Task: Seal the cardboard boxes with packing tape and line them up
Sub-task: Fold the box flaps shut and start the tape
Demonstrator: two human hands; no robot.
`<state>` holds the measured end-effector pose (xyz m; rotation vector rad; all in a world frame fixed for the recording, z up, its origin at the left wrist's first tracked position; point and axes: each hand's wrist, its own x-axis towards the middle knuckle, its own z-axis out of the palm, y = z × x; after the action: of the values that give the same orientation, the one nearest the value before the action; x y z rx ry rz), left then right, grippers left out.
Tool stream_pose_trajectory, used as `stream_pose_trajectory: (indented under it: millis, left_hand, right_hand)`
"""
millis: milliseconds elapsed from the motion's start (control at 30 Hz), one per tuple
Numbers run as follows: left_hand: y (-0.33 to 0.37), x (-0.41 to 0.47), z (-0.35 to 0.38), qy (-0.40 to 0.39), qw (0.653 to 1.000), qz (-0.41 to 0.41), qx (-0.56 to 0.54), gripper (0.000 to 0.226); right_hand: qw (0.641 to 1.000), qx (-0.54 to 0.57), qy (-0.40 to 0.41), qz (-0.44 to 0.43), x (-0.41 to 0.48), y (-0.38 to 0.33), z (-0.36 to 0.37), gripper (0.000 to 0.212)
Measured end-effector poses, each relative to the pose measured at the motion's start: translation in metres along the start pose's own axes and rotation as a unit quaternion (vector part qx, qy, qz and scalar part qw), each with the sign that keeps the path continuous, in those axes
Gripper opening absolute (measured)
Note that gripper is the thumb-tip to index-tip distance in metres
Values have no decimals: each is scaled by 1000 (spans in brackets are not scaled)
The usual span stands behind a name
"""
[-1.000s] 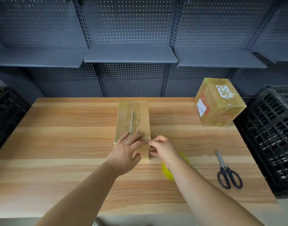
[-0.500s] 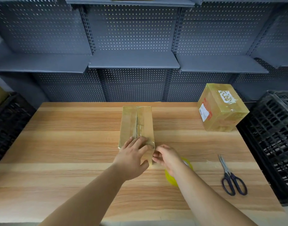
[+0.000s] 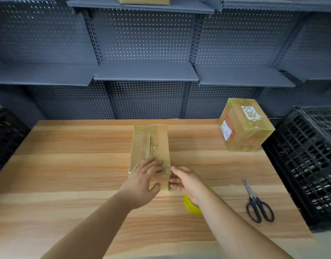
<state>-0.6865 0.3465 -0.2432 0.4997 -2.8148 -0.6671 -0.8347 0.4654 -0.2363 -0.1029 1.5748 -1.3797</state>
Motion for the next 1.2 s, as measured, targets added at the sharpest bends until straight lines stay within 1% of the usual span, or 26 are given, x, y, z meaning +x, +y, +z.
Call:
stream_pose_trajectory:
  millis: [133, 200, 333, 400, 467, 500, 567, 600, 700, 733, 767, 867, 900, 967, 1100, 1133, 1200]
  left_hand:
    - [-9, 6, 2, 35, 999, 4, 5, 45]
    - [-11, 10, 4, 53, 999, 4, 7, 38]
    - [-9, 13, 8, 87, 996, -13, -8, 17]
    - [-7, 14, 8, 86, 996, -22, -18, 16]
    - [-6, 14, 5, 81, 996, -26, -26, 15]
    - [-6, 15, 5, 80, 996, -27, -29, 14]
    - [-6, 15, 4, 78, 996, -33, -39, 14]
    - [-5, 14, 5, 76, 996, -35, -45, 14]
    - [-4, 14, 4, 76, 995, -43, -49, 15]
    - [-3, 15, 3, 71, 995, -50, -50, 16]
    - [-1, 15, 3, 63, 995, -59, -51, 17]
    - [3, 13, 0, 51, 995, -70, -44, 25]
    - [4, 12, 0, 57, 996, -65, -38, 28]
    - [3, 10, 4, 72, 995, -52, -33, 30]
    - [2, 12, 6, 74, 995, -60, -27, 27]
    - [2, 12, 5, 71, 995, -63, -24, 27]
    - [4, 12, 3, 54, 996, -68, -24, 29]
  right_hand:
    - [994, -98, 40, -32, 6, 0, 6, 19]
    - [991, -124, 54, -26, 12, -2, 9, 21]
    - [983, -170, 60, -22, 18, -12, 10, 28]
    - [985, -171, 35, 1, 16, -16, 8, 25]
    - [989, -144, 1, 22, 14, -20, 5, 22]
    - [991, -129, -4, 26, 15, -21, 3, 25]
    - [993, -119, 2, 15, 15, -23, 4, 20]
    - [992, -130, 7, 5, 15, -23, 5, 21]
    - [969, -240, 39, -53, 17, -23, 9, 30]
    - [966, -249, 45, -60, 16, -23, 9, 31]
    - [970, -233, 42, -58, 14, -22, 9, 32]
    - [993, -116, -3, -26, 6, -17, 4, 28]
    - [994, -106, -13, -24, 6, -14, 3, 26]
    - [992, -120, -9, -31, 8, -10, 2, 24]
    - [974, -210, 42, -68, 13, -9, 7, 27]
    - [976, -204, 39, -67, 12, -8, 6, 27]
    - [991, -121, 10, -53, 10, -3, 0, 26]
